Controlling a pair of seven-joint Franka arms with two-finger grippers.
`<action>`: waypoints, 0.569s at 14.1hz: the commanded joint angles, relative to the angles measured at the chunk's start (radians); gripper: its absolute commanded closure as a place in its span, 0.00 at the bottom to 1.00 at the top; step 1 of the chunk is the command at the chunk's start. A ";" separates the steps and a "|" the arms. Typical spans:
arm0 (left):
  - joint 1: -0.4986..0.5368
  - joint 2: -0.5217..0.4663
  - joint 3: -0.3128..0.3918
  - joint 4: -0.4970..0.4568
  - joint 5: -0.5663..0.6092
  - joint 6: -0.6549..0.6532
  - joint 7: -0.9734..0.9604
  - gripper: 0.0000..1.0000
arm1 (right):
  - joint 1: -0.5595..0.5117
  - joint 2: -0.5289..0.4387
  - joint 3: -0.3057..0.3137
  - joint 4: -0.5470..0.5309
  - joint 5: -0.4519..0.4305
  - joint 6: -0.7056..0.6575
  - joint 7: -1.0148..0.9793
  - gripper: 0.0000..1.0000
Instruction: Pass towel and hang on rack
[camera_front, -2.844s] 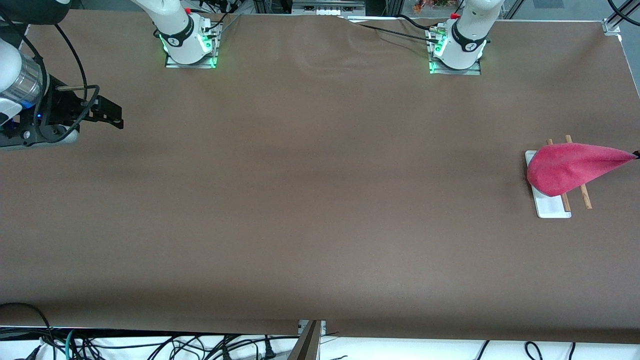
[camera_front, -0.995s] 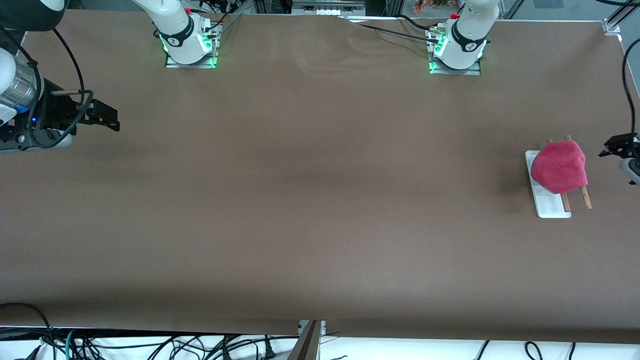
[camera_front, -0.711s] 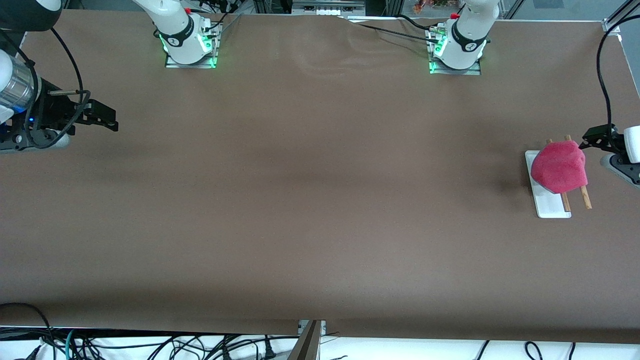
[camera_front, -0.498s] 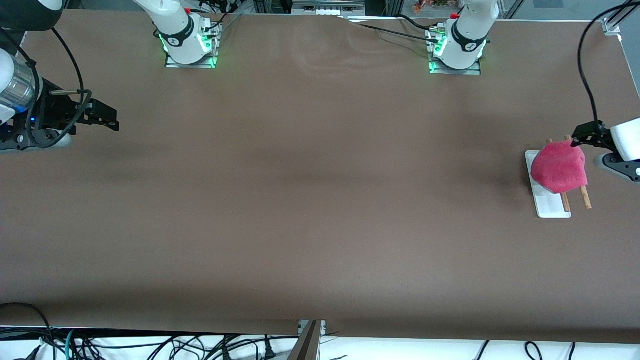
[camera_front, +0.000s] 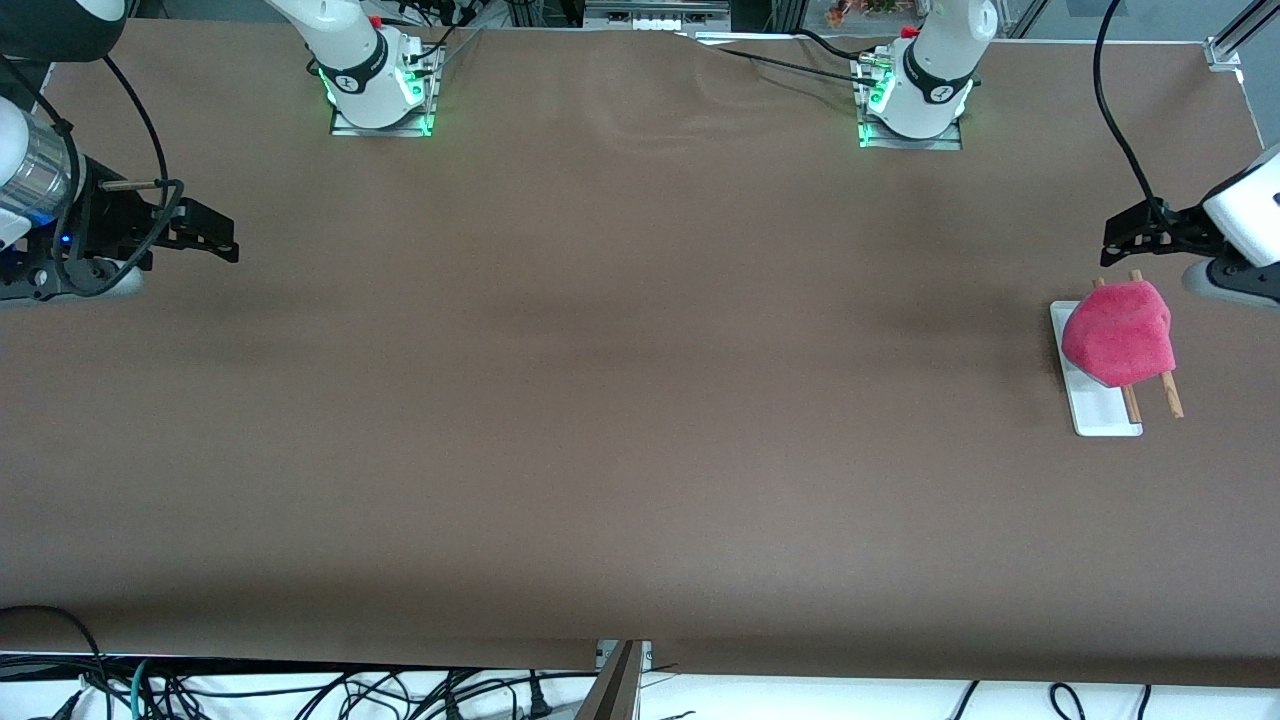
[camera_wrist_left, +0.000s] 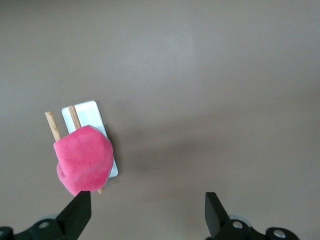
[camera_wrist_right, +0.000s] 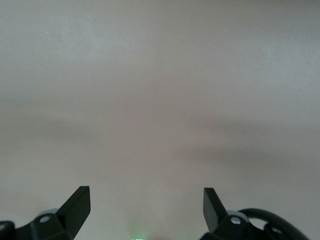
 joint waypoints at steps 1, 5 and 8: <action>-0.053 -0.097 0.047 -0.166 -0.025 0.112 -0.056 0.00 | -0.019 -0.010 0.023 -0.006 -0.009 0.007 -0.002 0.00; -0.159 -0.097 0.113 -0.160 -0.021 0.112 -0.136 0.00 | -0.017 -0.010 0.021 -0.006 -0.008 0.009 -0.002 0.00; -0.159 -0.097 0.119 -0.163 -0.022 0.112 -0.140 0.00 | -0.017 -0.010 0.021 -0.006 -0.008 0.009 -0.002 0.00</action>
